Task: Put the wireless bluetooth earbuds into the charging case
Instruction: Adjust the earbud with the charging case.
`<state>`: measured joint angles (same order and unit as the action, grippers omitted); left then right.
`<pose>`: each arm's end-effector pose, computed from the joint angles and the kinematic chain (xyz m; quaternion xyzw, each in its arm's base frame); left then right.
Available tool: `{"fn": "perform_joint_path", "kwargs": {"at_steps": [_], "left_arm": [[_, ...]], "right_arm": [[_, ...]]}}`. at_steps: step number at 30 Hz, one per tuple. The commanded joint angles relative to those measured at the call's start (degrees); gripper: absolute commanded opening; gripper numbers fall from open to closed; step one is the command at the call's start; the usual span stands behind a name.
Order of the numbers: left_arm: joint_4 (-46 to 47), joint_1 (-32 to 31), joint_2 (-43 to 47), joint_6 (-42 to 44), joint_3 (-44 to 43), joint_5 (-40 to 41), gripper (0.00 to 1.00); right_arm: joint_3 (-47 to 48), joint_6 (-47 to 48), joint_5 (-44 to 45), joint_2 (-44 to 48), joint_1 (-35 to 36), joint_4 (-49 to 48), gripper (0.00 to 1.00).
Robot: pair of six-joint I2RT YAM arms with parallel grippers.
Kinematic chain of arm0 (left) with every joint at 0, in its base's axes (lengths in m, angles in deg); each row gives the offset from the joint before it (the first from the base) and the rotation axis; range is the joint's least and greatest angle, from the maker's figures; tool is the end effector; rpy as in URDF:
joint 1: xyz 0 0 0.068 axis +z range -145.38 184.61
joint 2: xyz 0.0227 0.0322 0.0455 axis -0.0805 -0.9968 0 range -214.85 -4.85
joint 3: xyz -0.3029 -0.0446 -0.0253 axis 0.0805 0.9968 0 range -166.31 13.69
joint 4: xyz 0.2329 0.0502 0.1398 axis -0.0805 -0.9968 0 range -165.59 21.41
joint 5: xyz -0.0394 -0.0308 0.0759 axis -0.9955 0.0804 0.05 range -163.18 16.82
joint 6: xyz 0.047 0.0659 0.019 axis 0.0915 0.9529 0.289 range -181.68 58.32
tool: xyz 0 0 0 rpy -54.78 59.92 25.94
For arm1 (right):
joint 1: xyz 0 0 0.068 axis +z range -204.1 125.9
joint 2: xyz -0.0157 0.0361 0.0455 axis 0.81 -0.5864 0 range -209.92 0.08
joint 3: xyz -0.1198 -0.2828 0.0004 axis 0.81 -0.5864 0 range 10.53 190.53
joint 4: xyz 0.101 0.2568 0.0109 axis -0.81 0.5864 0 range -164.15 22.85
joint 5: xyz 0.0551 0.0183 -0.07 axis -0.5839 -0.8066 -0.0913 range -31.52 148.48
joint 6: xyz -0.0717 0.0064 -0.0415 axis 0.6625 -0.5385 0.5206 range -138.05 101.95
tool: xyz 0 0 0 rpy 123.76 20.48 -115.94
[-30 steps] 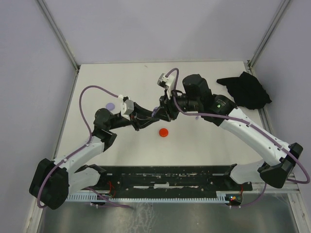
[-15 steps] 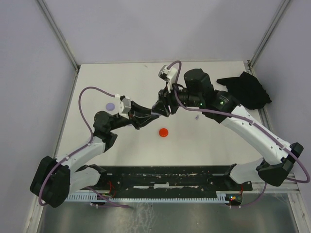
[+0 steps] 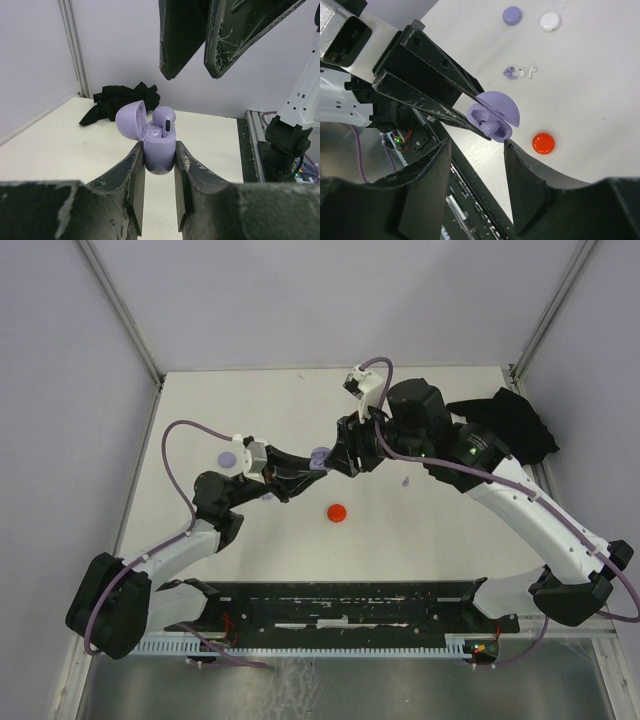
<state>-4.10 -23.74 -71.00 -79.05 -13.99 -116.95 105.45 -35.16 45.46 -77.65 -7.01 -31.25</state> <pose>0.1996 -0.1649 0.3276 0.3617 0.4590 -0.4877 0.6485 0.2047 0.2441 0.4775 -0.2759 0.7970 0.3622 0.3968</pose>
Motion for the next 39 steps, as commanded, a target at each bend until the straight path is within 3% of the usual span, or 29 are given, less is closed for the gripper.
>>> {"fn": "perform_joint_path", "kwargs": {"at_steps": [1,8,19,31,39], "left_arm": [[5.46,-0.15,-0.33,-2.91,-1.32,0.34,0.03],[7.44,-0.16,-1.32,-4.11,-1.83,-1.22,0.03],[8.5,-0.2,-1.82,-4.76,-2.5,-2.93,0.03],[8.99,-0.18,-2.03,-5.93,-3.25,-4.55,0.03],[14.35,-0.25,-3.32,-9.93,-3.33,-5.71,0.03]], "right_arm": [[0.81,-5.14,1.5,0.76,0.01,0.75,0.53],[-1.43,-8.1,0.06,0.01,0.04,-3.18,0.42],[-1.66,-8.65,-2.67,-2.15,0.07,-5.48,0.39],[-0.48,-3.99,-6.43,-4.08,0.01,-5.65,0.3],[-1.48,1.38,-11.69,-4.09,0.02,-7.71,0.3]]}}
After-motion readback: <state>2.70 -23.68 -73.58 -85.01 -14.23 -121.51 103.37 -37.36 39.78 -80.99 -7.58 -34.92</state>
